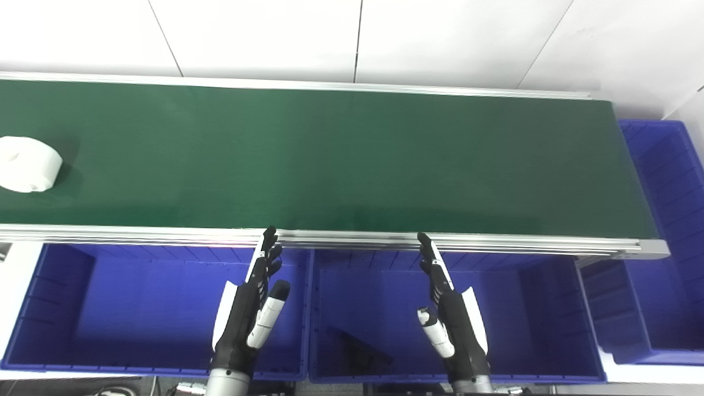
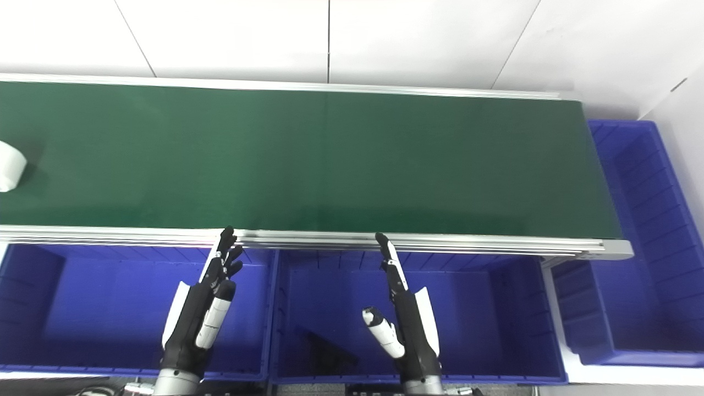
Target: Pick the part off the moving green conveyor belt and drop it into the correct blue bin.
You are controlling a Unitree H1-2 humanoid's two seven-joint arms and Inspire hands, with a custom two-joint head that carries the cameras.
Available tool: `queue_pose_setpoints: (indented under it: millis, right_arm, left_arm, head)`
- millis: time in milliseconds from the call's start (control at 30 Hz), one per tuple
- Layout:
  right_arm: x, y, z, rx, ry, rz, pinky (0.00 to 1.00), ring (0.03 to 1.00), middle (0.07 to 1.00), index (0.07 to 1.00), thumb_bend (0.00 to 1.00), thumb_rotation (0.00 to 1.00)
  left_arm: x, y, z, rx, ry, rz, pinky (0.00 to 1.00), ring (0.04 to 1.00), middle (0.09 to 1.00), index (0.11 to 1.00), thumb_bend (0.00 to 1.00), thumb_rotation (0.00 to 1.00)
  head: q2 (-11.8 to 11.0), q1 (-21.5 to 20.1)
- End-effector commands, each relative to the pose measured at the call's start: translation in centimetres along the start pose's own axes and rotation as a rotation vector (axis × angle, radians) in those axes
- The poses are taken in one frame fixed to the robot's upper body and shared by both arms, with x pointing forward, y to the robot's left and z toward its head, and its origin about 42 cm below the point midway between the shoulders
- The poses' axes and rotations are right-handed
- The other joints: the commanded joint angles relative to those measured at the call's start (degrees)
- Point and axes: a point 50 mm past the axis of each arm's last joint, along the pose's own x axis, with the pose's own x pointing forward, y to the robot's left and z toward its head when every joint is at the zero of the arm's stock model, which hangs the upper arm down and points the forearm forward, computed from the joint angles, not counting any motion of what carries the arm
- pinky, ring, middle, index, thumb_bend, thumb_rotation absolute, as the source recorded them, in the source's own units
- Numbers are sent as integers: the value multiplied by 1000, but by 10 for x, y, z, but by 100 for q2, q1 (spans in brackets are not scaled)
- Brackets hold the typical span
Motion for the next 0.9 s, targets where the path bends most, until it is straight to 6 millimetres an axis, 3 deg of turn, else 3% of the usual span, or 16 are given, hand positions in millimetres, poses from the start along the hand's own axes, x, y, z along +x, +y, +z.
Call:
queue_pose_setpoints:
  millis: [0, 767, 867]
  right_arm:
    - [0, 1, 7, 12, -44, 5, 970, 1000, 1000, 984, 864, 1000]
    - [1, 1, 6, 9, -43, 6, 986, 1000, 1000, 983, 861, 1000]
    - [0, 1, 5, 8, -42, 3, 987, 1000, 1000, 982, 866, 1000]
  left_arm:
    - [-2, -1, 6, -10, -45, 9, 925, 961, 1000, 1000, 808, 1000]
    - [-2, -2, 5, 6, -37, 2, 921, 955, 1000, 1000, 772, 1000]
    - [-2, -2, 3, 11, -36, 0, 919, 955, 1000, 1000, 769, 1000]
  head:
    - [-15, 7]
    - [-48, 29]
    - [-145, 71]
